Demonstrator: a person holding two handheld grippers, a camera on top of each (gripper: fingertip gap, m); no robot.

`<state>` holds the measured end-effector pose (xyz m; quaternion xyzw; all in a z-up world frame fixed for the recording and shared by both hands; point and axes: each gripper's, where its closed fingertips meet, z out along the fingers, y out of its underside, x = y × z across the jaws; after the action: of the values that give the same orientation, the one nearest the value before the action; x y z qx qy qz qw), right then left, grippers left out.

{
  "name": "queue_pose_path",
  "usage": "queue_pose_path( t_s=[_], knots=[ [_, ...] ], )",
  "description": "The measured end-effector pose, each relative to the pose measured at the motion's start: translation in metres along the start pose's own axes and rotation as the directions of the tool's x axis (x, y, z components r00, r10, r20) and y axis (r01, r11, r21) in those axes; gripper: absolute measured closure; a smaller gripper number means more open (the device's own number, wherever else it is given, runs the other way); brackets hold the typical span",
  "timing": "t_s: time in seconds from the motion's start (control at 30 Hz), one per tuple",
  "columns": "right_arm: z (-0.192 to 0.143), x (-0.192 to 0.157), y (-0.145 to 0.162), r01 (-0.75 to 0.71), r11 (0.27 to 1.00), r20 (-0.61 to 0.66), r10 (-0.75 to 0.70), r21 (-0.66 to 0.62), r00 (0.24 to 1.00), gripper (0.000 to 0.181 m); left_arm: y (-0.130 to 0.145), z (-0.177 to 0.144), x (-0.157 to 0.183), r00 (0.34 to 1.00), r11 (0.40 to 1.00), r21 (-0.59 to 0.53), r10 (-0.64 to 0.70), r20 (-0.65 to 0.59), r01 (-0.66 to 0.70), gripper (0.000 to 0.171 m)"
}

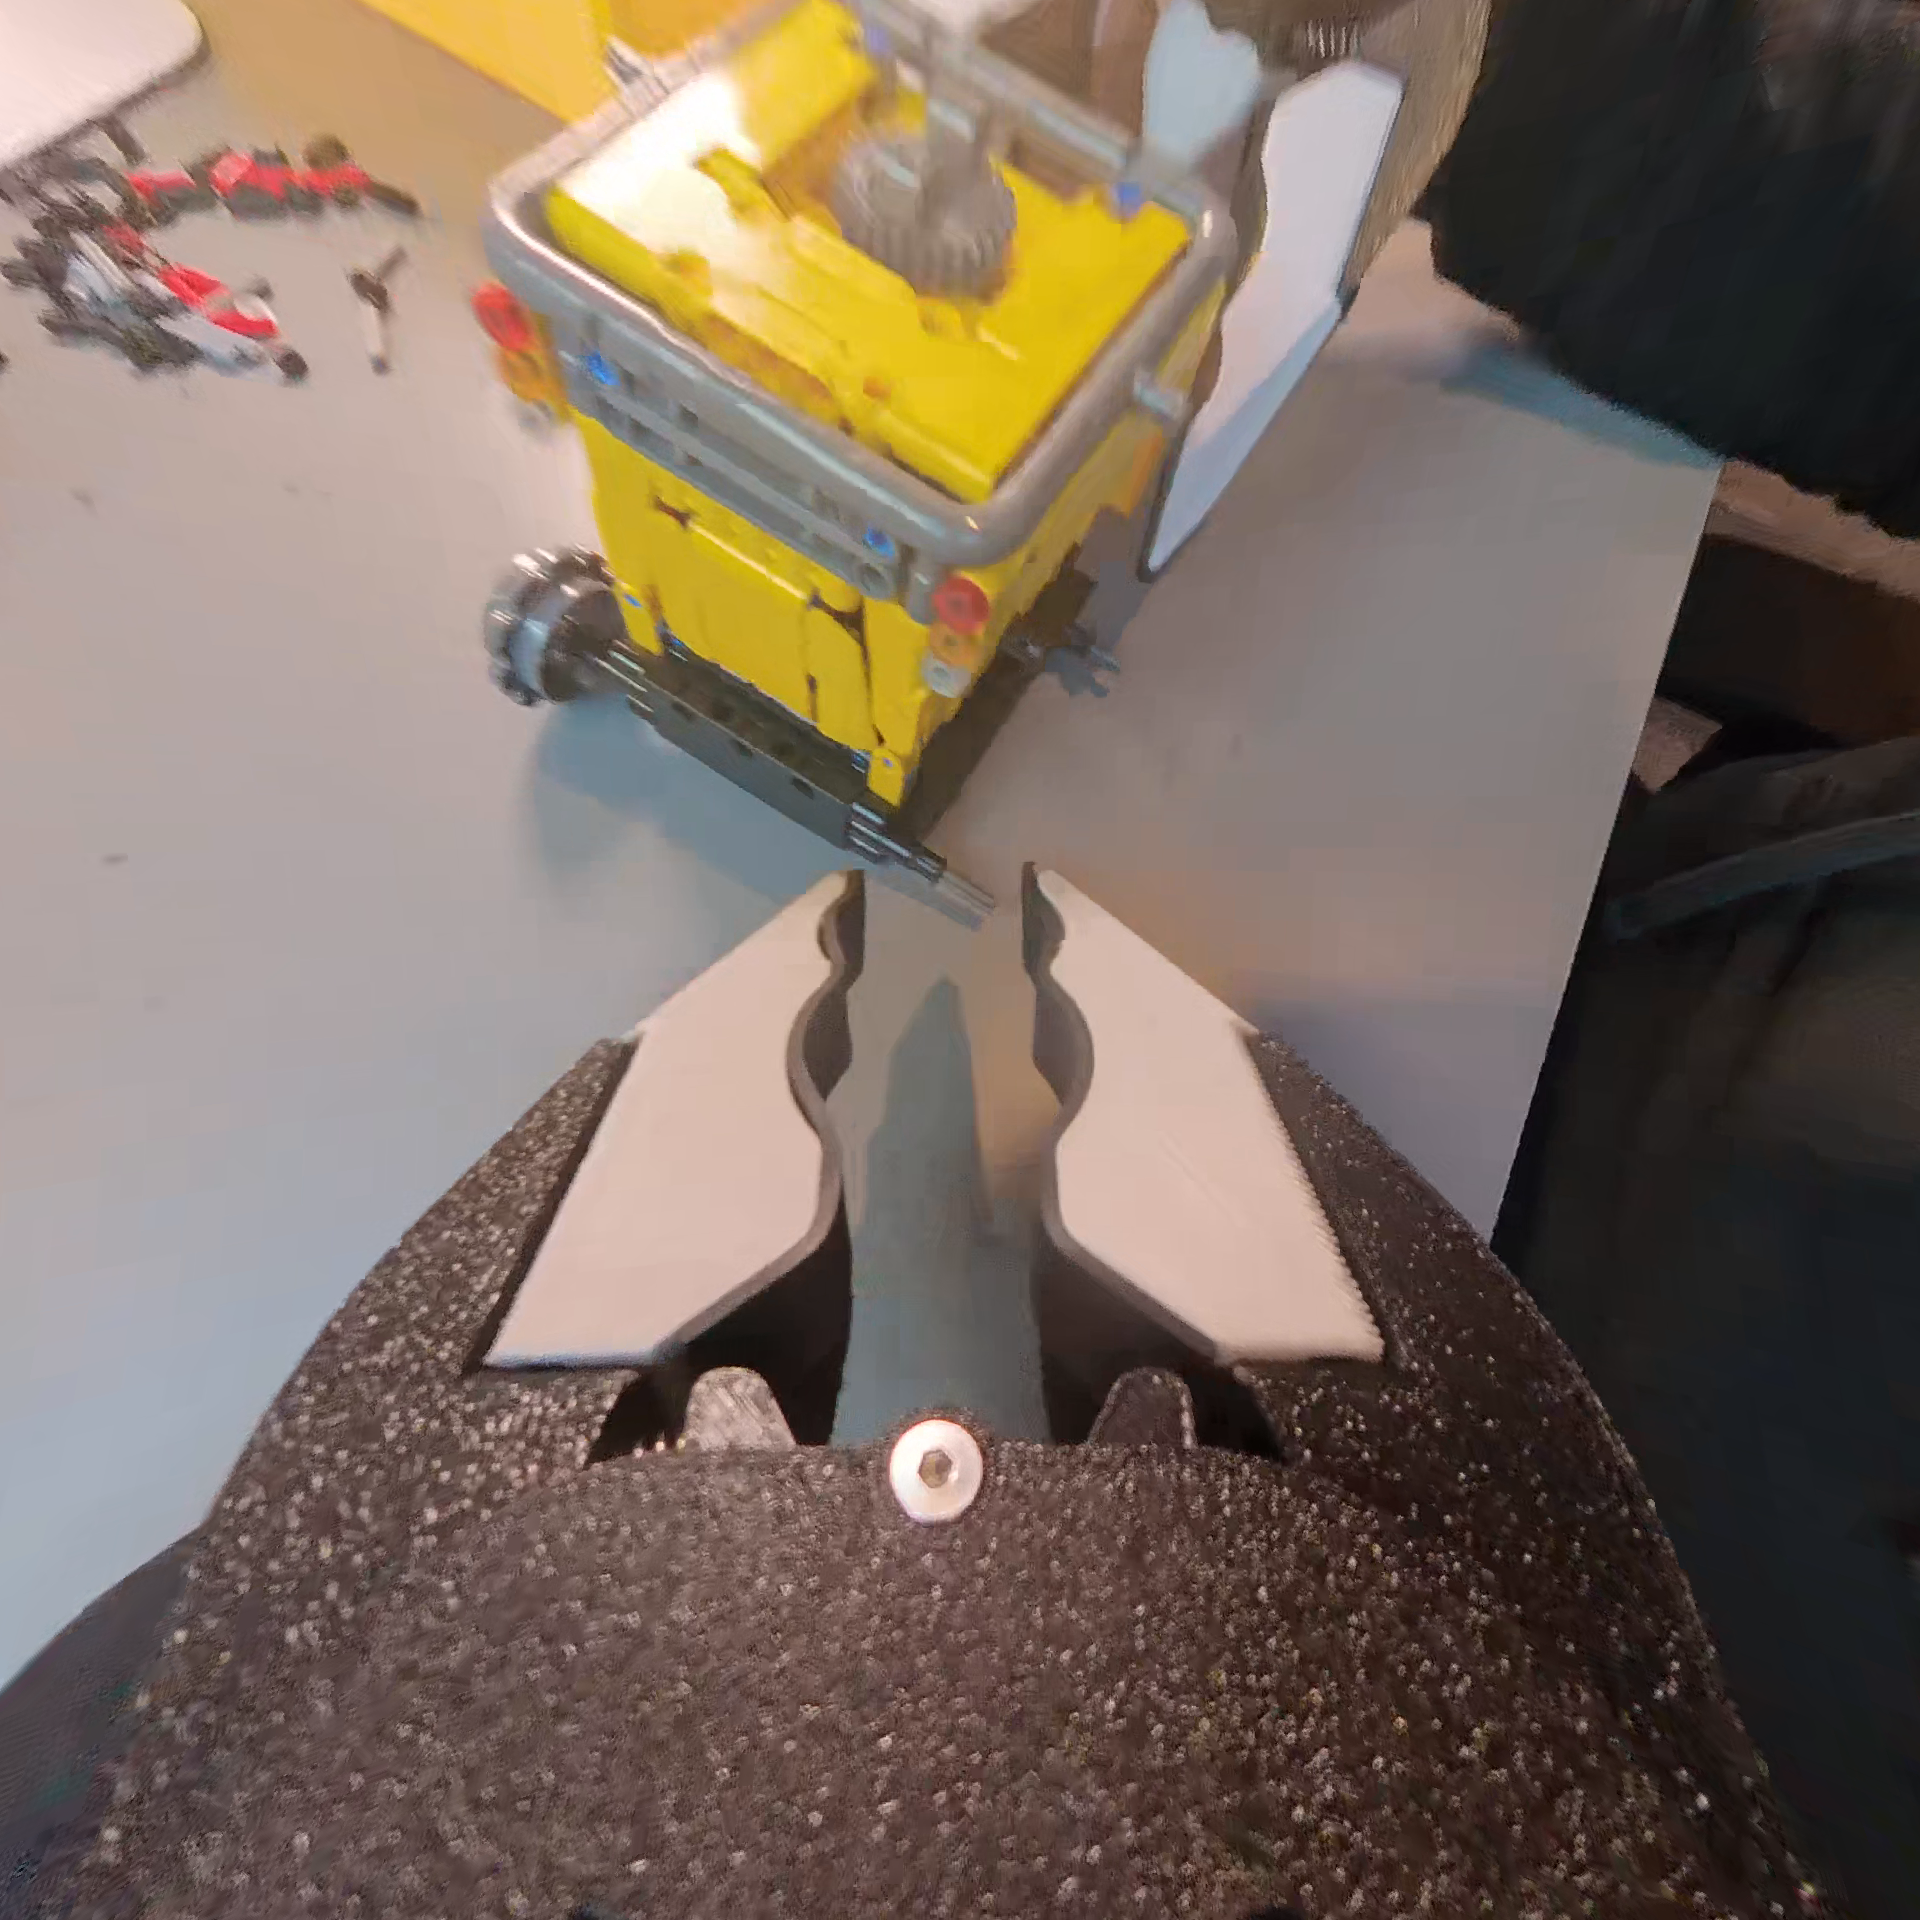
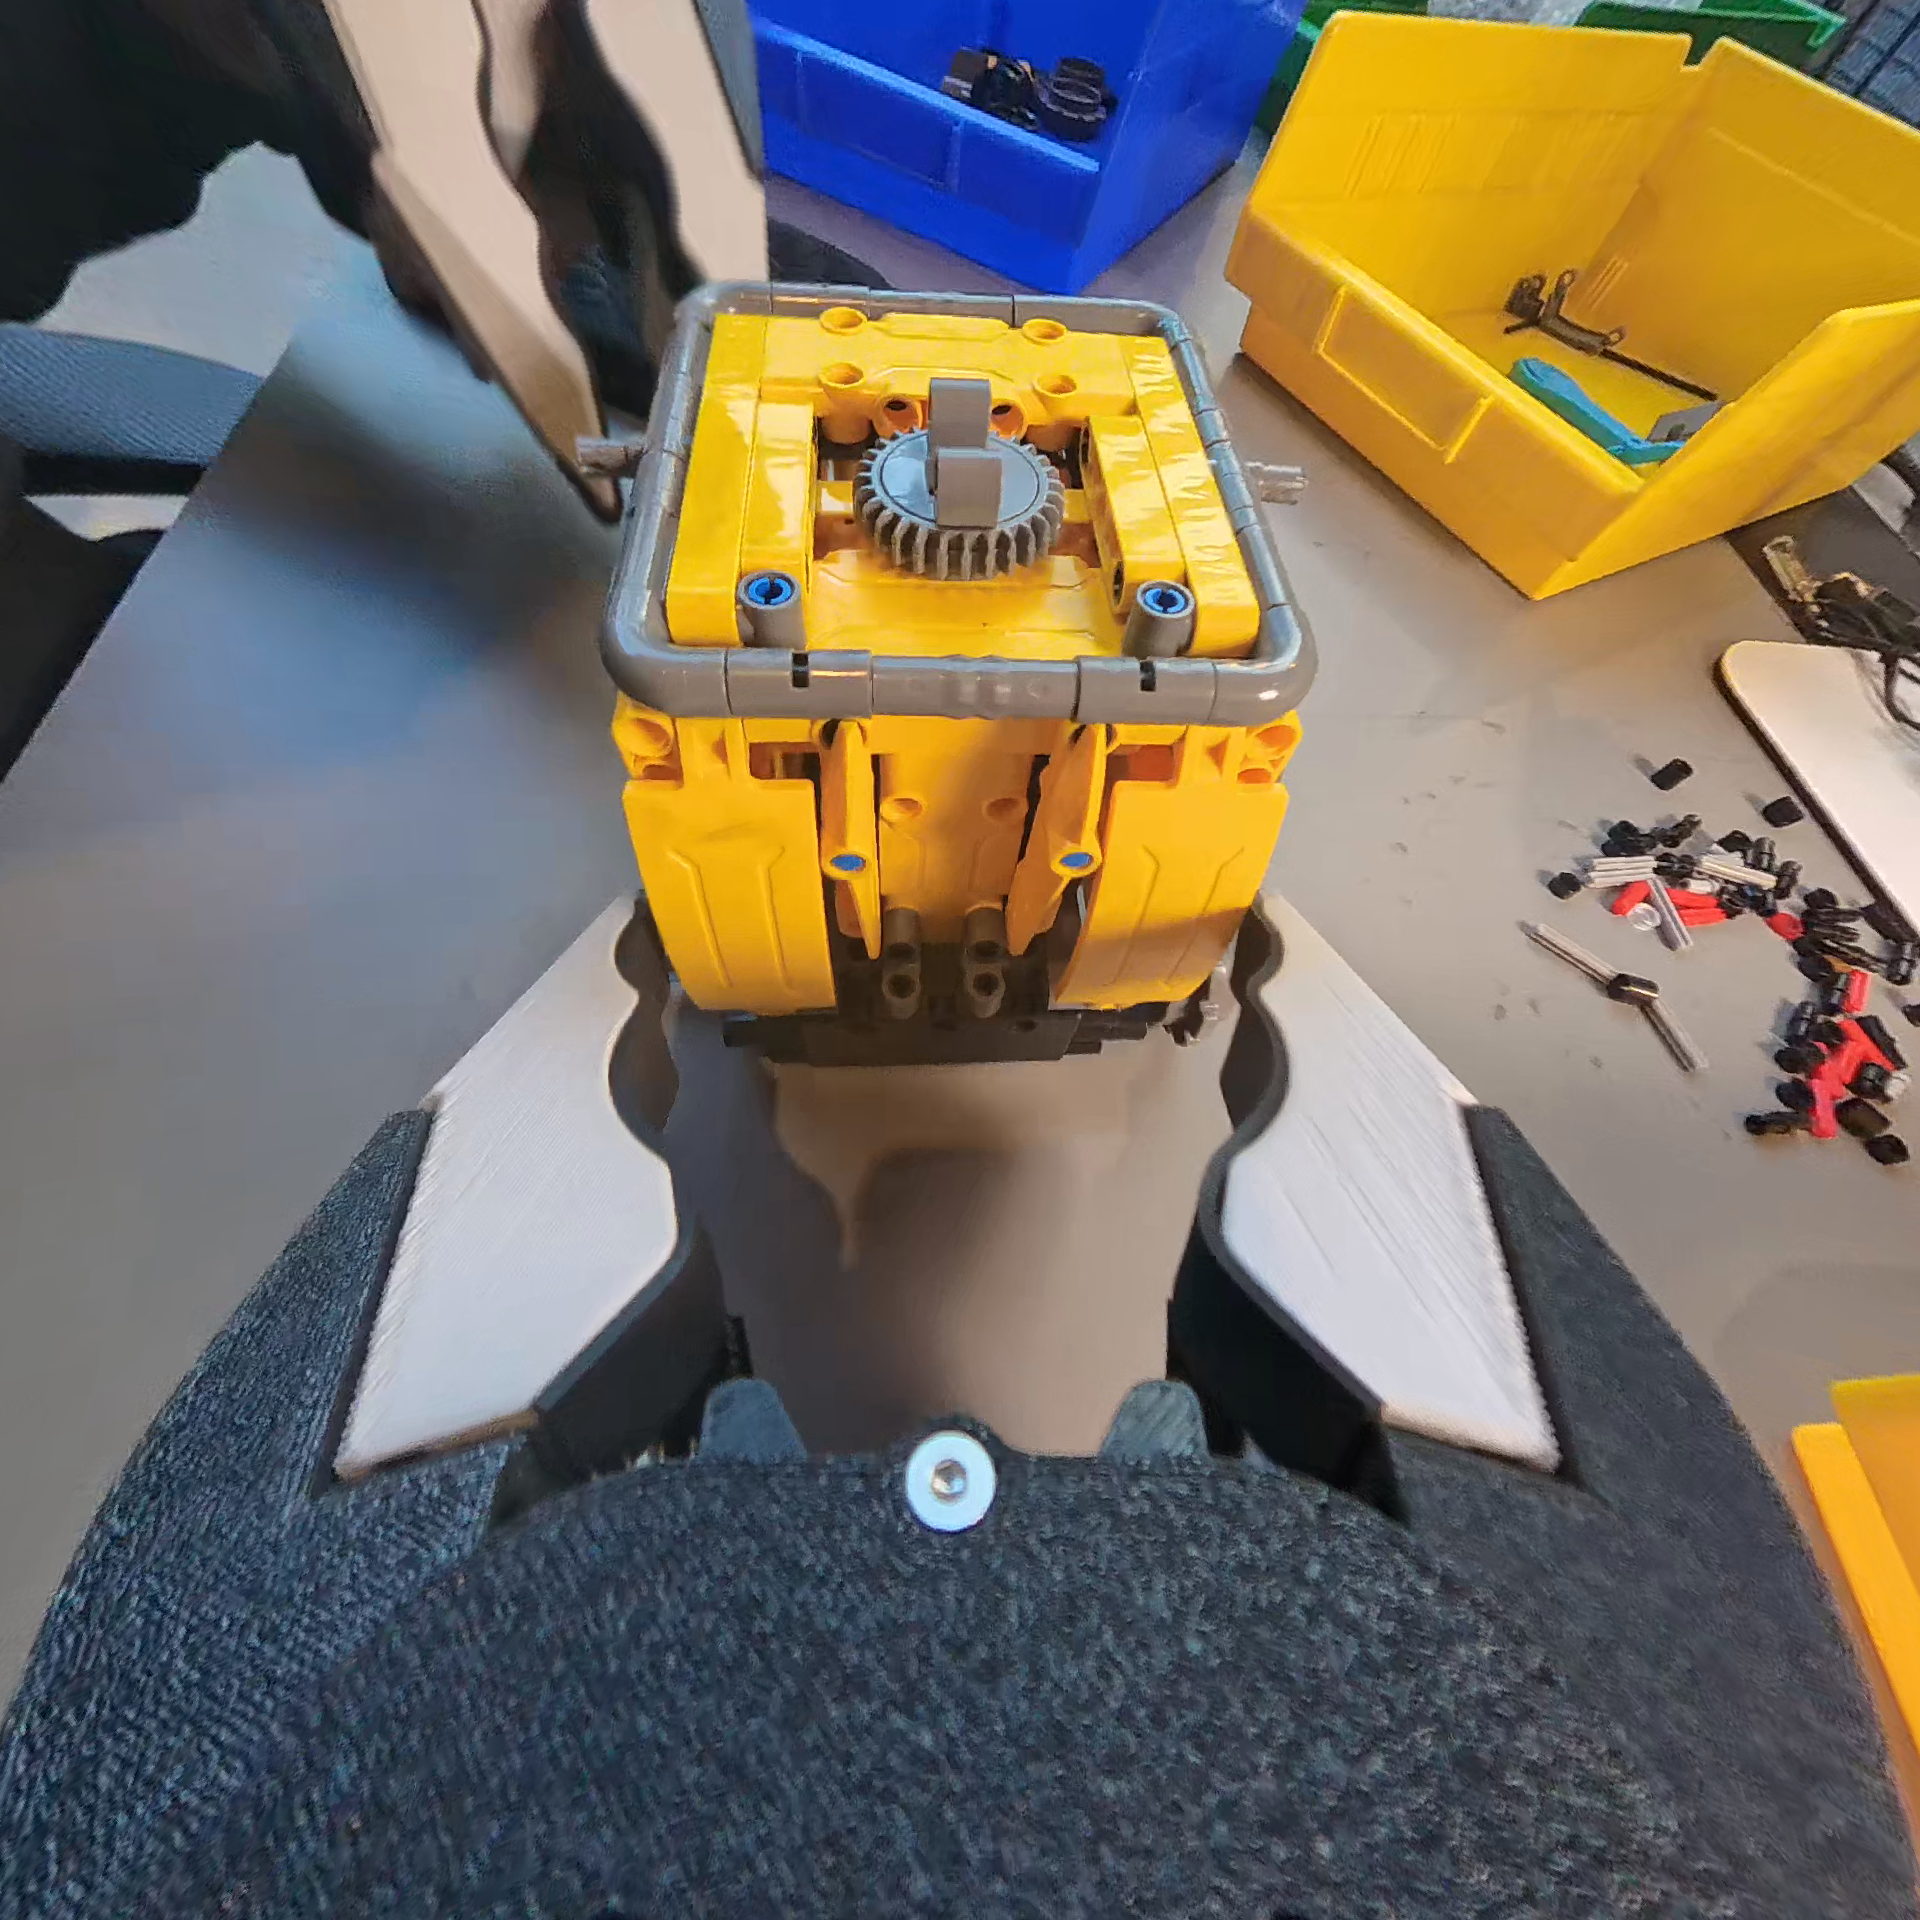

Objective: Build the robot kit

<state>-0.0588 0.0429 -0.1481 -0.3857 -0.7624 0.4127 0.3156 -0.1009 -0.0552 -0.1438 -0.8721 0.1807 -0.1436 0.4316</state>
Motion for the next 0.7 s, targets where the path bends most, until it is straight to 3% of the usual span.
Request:
queue_pose_path(
  t_s=[0.17, 0.33, 0.43, 0.53, 0.63, 0.7],
  knots=[
    [-0.001, 0.001, 0.005, 0.01, 1.0, 0.005, -0.01, -0.015, 1.0, 0.076, -0.015, -0.008, -0.041, 0.991, 0.99, 0.055, 0.132, 0.01, -0.132, 0.106],
    [-0.002, 0.001, 0.007, 0.001, 1.0, 0.018, -0.001, -0.01, 1.0, 0.078, -0.019, 0.019, -0.061, 0.96, 0.974, 0.033, 0.225, -0.166, -0.223, 0.082],
    [-0.002, 0.001, 0.007, -0.001, 1.0, 0.018, 0.001, -0.009, 1.0, 0.078, -0.027, 0.039, -0.056, 0.919, 0.953, 0.058, 0.303, -0.251, -0.298, 0.069],
    [-0.002, 0.001, 0.007, -0.005, 1.0, 0.016, 0.005, -0.008, 1.0, 0.078, -0.033, 0.049, -0.041, 0.885, 0.944, 0.104, 0.329, -0.329, -0.312, 0.066],
    [-0.001, 0.002, 0.007, -0.005, 1.0, 0.017, 0.005, -0.008, 1.0, 0.079, -0.027, 0.054, -0.032, 0.872, 0.939, 0.115, 0.343, -0.35, -0.323, 0.074],
    [0.0, 0.003, 0.007, -0.006, 1.0, 0.013, 0.006, -0.009, 1.0, 0.079, -0.024, 0.055, -0.028, 0.873, 0.943, 0.116, 0.331, -0.357, -0.311, 0.089]
  ],
)
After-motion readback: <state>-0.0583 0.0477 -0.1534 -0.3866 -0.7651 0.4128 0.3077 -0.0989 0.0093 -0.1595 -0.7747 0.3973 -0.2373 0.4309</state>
